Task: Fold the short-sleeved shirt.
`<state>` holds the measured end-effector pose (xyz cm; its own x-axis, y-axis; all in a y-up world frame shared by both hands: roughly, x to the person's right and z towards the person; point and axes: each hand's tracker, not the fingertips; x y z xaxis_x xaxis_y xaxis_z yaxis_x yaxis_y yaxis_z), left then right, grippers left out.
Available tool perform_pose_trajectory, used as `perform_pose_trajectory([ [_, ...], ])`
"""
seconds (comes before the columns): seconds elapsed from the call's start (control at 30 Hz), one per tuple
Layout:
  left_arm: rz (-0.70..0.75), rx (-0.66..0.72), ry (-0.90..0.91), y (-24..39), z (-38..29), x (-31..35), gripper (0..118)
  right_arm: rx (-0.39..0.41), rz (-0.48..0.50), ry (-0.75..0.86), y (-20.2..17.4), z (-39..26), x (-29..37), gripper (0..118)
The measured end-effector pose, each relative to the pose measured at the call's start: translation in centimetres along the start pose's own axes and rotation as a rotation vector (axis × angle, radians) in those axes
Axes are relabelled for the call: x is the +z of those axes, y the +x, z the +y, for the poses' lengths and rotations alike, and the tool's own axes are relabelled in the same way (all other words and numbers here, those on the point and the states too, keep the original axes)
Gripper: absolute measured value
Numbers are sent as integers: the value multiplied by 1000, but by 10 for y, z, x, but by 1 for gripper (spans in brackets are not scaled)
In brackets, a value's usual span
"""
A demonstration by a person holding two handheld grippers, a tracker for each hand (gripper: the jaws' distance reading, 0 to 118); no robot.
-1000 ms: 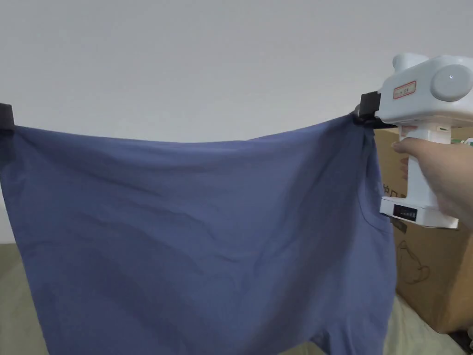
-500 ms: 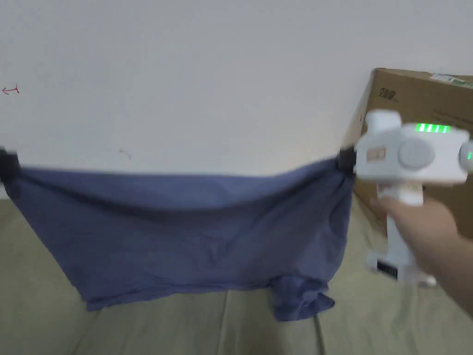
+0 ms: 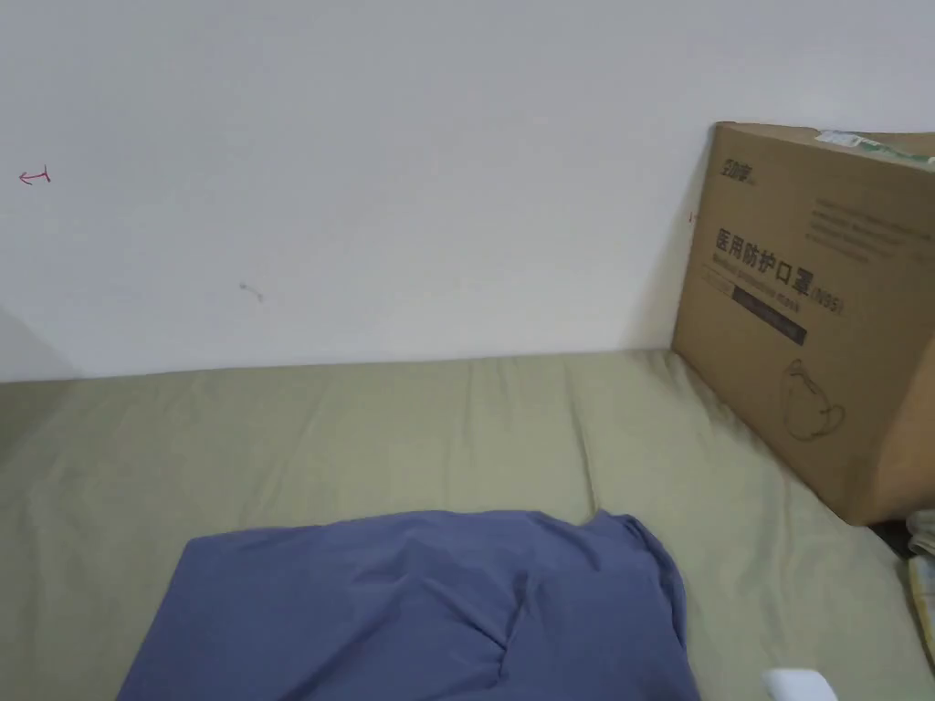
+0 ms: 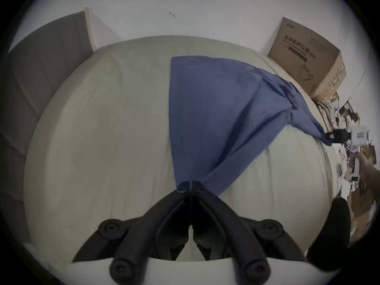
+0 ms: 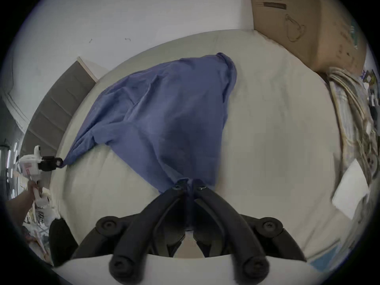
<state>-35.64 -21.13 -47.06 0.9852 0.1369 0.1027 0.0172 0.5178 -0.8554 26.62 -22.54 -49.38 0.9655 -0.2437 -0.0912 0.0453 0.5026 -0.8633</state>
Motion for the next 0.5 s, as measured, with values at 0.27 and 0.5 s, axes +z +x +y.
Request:
perform_pose_trajectory([
  [0.27,-3,-11,-10,3,-49,102,0,58,-18,-107,1,-77,85,6],
  [0.5,3,-44,-21,22,-76,123,0,27,-70,-156,-19,-109,102,8],
])
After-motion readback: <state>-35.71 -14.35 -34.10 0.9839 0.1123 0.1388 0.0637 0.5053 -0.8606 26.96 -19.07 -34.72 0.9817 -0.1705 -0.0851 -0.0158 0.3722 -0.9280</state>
